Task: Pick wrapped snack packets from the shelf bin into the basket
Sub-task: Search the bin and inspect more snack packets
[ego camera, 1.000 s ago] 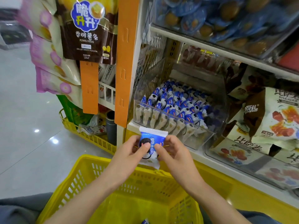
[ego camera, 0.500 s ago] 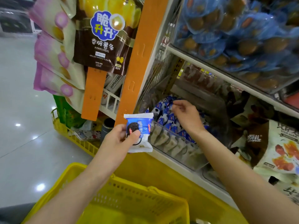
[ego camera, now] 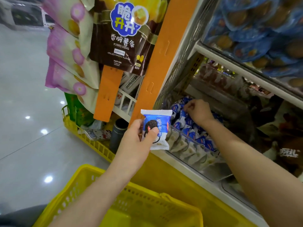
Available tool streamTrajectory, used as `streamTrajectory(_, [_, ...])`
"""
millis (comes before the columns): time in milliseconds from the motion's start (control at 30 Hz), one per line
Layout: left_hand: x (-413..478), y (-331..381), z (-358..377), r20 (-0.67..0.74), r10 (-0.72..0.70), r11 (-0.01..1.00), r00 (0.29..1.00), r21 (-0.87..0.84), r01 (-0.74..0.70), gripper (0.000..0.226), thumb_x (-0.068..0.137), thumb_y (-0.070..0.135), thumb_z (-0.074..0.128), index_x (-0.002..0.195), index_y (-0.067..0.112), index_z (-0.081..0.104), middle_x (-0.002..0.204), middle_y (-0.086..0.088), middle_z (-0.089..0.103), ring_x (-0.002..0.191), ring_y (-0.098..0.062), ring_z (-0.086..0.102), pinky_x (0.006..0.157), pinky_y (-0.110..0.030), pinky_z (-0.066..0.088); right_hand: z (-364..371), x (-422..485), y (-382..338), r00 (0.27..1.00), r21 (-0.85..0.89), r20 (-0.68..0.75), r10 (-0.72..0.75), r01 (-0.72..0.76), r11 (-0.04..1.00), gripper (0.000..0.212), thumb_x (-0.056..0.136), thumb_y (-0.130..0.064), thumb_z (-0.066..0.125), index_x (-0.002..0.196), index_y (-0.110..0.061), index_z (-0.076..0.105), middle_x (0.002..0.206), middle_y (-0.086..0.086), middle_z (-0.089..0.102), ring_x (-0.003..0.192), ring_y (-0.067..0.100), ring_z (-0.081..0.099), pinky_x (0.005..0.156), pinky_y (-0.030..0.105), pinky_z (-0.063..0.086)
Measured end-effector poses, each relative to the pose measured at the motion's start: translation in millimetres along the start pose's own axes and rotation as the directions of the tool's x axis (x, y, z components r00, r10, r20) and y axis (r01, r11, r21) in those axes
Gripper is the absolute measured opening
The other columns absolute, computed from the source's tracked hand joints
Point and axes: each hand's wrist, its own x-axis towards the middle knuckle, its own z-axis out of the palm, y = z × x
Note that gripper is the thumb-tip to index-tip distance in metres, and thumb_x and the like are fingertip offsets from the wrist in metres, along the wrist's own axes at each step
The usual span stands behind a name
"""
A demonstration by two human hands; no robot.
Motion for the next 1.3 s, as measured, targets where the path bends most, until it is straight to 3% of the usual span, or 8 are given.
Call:
streamTrajectory(133, [-5.1, 2.0, -2.3, -0.005, -0.074, 0.997, 0.997, -0.034, 0.074, 0.014, 0.091, 0.024, 0.054, 0.097, 0.037, 0.055, 0.101, 0.008, 0.065, 0.087, 0.000, 0.063, 0.062, -0.009, 0.049, -25.4, -20.0, -4.6, 0.977, 0.199, -0.213, -0.012, 0.055, 0.978, 0.014, 0.092, -0.008, 0.051, 0.085, -0.015, 0.062, 0.079, -0.002, 0.059, 0.071, 0.009, 0.054, 0.073, 0.022, 0.046])
streamTrajectory(300, [-17.1, 12.0, -4.8, 0.079, -0.151, 0.982, 0.985, -0.100, 0.159, 0.017, 0.091, 0.031, 0.052, 0.107, 0.029, 0.060, 0.108, 0.004, 0.067, 0.105, -0.013, 0.061, 0.093, -0.038, 0.049, -62.6, -83.0, -20.7, 0.912, 0.482, -0.405, -0.063, 0.272, 0.833, 0.025, 0.090, -0.012, 0.057, 0.076, -0.033, 0.056, 0.080, -0.013, 0.062, 0.076, 0.002, 0.062, 0.066, 0.017, 0.052])
streamTrajectory(433, [-27.8, 11.4, -4.5, 0.114, -0.172, 0.972, 0.978, -0.142, 0.188, 0.032, 0.084, 0.041, 0.052, 0.106, 0.021, 0.062, 0.106, 0.003, 0.070, 0.103, -0.011, 0.062, 0.093, -0.036, 0.047, -60.1, -138.2, -35.4, 0.949, 0.535, -0.273, -0.160, 0.288, 0.795, 0.025, 0.088, -0.009, 0.059, 0.076, -0.030, 0.059, 0.073, -0.012, 0.064, 0.072, 0.008, 0.064, 0.066, 0.026, 0.056])
streamTrajectory(600, [-40.6, 9.7, -8.0, 0.248, -0.279, 0.894, 0.928, -0.286, 0.346, 0.047, 0.084, 0.047, 0.044, 0.115, 0.015, 0.059, 0.105, 0.000, 0.071, 0.092, -0.010, 0.067, 0.069, -0.024, 0.050, -42.4, -175.9, -51.3, 0.992, 0.713, -0.048, -0.116, 0.115, 0.692, 0.021, 0.088, -0.003, 0.057, 0.076, -0.019, 0.060, 0.069, -0.009, 0.065, 0.062, 0.006, 0.064, 0.058, 0.021, 0.055])
streamTrajectory(900, [-46.6, 8.4, -10.1, 0.452, -0.357, 0.863, 0.818, -0.176, 0.474, 0.045, 0.085, 0.036, 0.055, 0.125, 0.014, 0.054, 0.115, -0.007, 0.067, 0.112, -0.024, 0.060, 0.097, -0.039, 0.047, -39.4, -190.4, -57.4, 0.922, 0.679, 0.376, -0.098, -0.202, 0.706, 0.032, 0.092, -0.033, 0.051, 0.095, -0.003, 0.063, 0.093, 0.008, 0.071, 0.084, 0.013, 0.068, 0.073, 0.030, 0.058])
streamTrajectory(1033, [-47.1, 8.2, -6.6, 0.418, -0.378, 0.843, 0.826, -0.214, 0.494, 0.053, 0.076, 0.037, 0.064, 0.123, 0.015, 0.053, 0.110, -0.004, 0.069, 0.099, -0.015, 0.066, 0.073, -0.025, 0.053, -40.6, -185.1, -52.8, 0.960, 0.640, 0.275, -0.060, -0.136, 0.756, 0.022, 0.087, -0.033, 0.061, 0.082, -0.013, 0.068, 0.087, 0.010, 0.071, 0.076, 0.015, 0.066, 0.074, 0.031, 0.057])
streamTrajectory(1167, [-40.7, 7.1, -8.6, 0.288, -0.391, 0.866, 0.874, -0.208, 0.455, 0.041, 0.084, 0.031, 0.060, 0.120, 0.012, 0.056, 0.107, -0.005, 0.069, 0.092, -0.013, 0.066, 0.080, -0.027, 0.049, -59.4, -154.1, -44.4, 0.996, 0.721, 0.081, 0.044, -0.088, 0.688, 0.023, 0.089, -0.029, 0.059, 0.072, -0.015, 0.067, 0.063, -0.002, 0.069, 0.053, 0.004, 0.061, 0.048, 0.020, 0.051])
streamTrajectory(1300, [-33.9, 9.4, -9.5, 0.215, -0.371, 0.876, 0.903, -0.242, 0.417, 0.028, 0.090, 0.023, 0.056, 0.117, 0.013, 0.056, 0.107, -0.008, 0.068, 0.092, -0.016, 0.066, 0.088, -0.034, 0.049, -62.4, -93.0, -22.5, 0.969, 0.566, -0.112, 0.219, -0.119, 0.816, 0.035, 0.090, -0.035, 0.056, 0.082, -0.001, 0.058, 0.075, 0.018, 0.061, 0.074, 0.028, 0.062, 0.073, 0.046, 0.057])
